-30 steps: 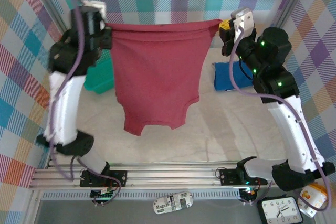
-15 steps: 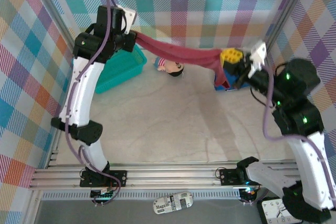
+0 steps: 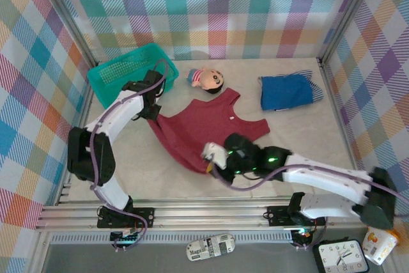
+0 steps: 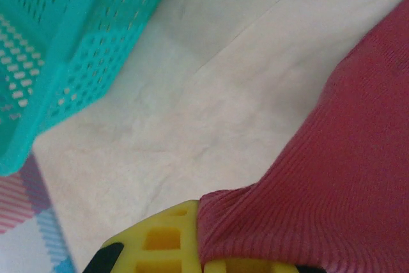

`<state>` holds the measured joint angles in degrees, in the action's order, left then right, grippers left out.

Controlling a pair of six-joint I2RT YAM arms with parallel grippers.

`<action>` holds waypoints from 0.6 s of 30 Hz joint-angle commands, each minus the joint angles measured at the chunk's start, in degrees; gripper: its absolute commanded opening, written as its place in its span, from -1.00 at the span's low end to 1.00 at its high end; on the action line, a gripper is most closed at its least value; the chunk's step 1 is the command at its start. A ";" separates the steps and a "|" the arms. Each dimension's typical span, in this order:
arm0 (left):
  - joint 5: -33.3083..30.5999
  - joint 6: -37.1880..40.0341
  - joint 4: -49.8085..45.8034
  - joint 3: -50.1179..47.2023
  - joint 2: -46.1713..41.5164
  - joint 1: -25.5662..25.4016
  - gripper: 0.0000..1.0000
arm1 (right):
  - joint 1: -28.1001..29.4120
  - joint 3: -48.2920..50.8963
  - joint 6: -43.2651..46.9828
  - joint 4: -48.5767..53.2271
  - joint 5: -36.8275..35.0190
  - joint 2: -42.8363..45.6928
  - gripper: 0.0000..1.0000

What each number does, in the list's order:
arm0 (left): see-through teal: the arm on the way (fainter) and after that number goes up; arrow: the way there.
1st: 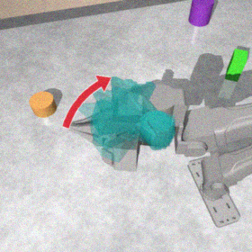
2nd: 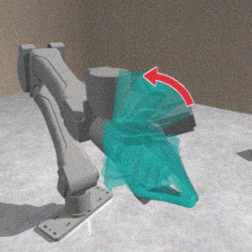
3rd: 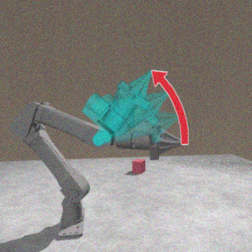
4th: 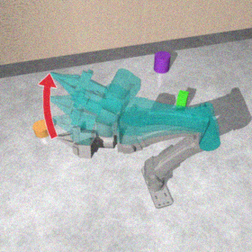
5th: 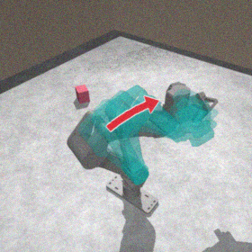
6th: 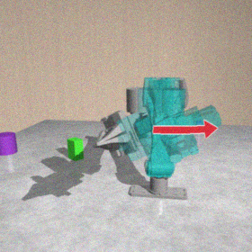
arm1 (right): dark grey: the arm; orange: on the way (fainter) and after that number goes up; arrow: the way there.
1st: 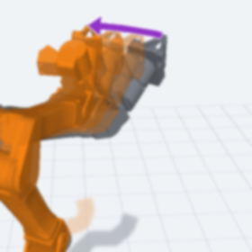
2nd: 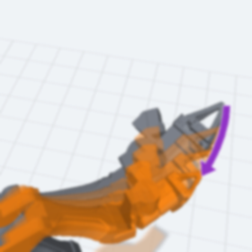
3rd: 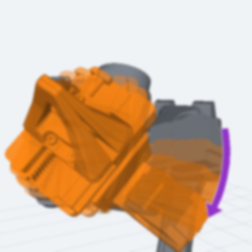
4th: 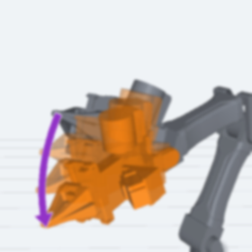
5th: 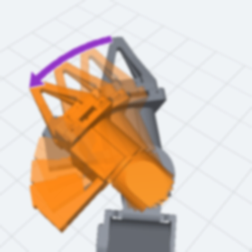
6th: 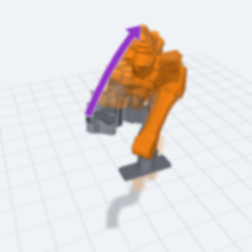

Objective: Fold and stack the tank tops

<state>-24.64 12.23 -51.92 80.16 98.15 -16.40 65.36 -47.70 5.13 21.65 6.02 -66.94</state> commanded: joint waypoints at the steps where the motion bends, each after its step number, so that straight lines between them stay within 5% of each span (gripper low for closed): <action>1: -11.03 -2.68 2.32 0.80 3.00 1.66 -1.00 | 3.09 -4.52 -0.31 -8.28 1.57 -6.00 -1.00; 18: -18.14 -6.18 -1.58 -3.27 3.07 8.39 -0.61 | 5.24 -26.63 9.23 -5.80 18.46 -36.43 -1.00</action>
<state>-40.45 8.08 -51.03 76.64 102.15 -9.63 70.11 -70.61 11.33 14.61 19.09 -100.66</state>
